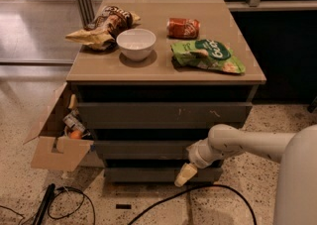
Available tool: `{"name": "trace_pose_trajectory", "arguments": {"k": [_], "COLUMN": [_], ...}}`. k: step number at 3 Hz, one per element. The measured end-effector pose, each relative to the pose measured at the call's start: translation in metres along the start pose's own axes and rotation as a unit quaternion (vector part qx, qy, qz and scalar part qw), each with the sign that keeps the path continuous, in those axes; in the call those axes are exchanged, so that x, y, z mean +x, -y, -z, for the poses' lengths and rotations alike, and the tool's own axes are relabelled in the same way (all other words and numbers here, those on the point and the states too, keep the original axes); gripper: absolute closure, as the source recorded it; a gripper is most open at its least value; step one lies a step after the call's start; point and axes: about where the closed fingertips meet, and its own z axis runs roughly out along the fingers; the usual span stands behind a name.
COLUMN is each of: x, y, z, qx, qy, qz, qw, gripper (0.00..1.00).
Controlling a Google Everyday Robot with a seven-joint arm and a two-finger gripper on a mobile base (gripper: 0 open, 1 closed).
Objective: Close middle drawer
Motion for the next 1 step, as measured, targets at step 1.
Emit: {"name": "trace_pose_trajectory", "arguments": {"k": [1], "x": [0.0], "y": [0.0], "z": [0.0], "qx": [0.0], "qy": [0.0], "qz": [0.0], "qw": [1.0], "gripper": [0.0]}}
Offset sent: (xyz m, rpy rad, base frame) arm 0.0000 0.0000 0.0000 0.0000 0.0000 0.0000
